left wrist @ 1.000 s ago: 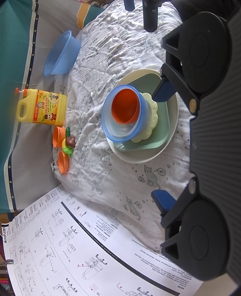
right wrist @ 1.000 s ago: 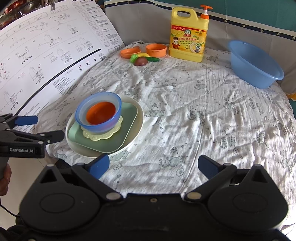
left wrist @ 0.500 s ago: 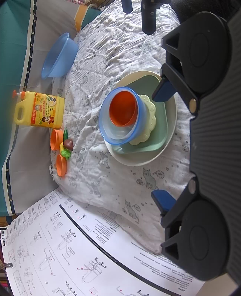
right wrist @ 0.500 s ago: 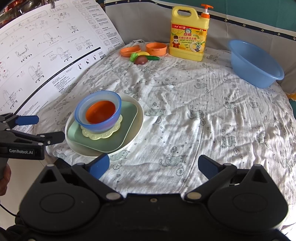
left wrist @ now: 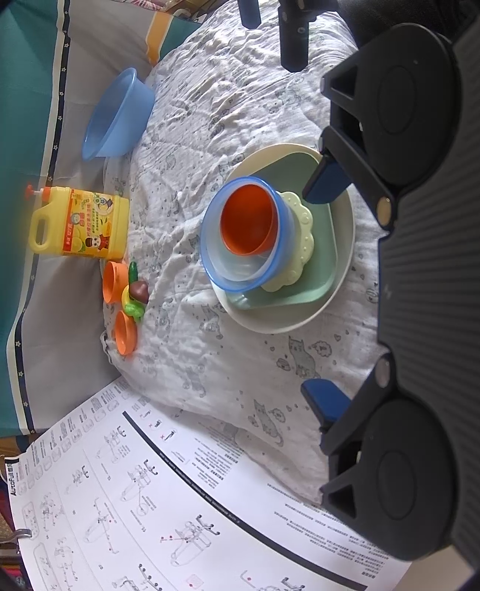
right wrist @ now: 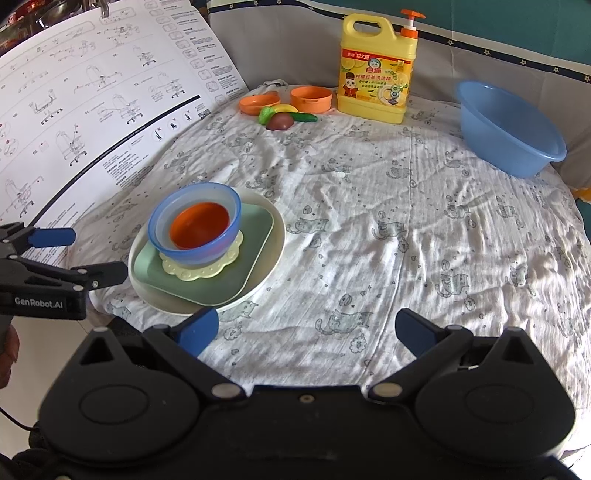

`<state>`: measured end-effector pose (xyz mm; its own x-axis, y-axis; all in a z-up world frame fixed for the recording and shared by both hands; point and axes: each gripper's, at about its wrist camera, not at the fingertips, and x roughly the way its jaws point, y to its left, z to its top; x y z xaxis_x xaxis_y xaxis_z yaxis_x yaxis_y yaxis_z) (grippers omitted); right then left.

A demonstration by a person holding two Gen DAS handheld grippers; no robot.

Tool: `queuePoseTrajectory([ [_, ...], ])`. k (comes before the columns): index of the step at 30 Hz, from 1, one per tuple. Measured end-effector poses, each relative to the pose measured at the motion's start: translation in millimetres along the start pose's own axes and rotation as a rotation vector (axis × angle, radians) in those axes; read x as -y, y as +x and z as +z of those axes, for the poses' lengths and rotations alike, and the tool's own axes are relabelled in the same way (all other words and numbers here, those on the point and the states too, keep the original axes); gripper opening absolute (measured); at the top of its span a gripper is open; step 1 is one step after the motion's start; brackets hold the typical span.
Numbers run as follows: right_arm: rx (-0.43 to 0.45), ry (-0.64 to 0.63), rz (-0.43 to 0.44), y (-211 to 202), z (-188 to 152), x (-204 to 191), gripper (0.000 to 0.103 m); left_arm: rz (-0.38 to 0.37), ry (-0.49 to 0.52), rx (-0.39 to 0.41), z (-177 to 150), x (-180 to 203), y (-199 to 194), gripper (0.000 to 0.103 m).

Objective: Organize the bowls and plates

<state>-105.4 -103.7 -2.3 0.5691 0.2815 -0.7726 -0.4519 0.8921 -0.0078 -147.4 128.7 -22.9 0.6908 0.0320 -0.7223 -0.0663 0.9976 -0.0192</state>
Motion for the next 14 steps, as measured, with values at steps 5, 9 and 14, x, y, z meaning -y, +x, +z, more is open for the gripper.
queuePoseTrajectory([
  [5, 0.0, -0.003, 0.001, -0.3, 0.5, 0.4, 0.103, -0.001, 0.002, 0.0, 0.2, 0.3, -0.3, 0.103],
  [9, 0.0, -0.003, 0.001, -0.5, 0.4, -0.5, 0.103, -0.004, 0.01, 0.0, 0.2, 0.8, -1.8, 0.103],
  [14, 0.001, -0.002, 0.001, -0.4, 0.4, -1.2, 0.103, -0.006, 0.021, 0.0, -0.9, 0.5, -2.9, 0.103],
])
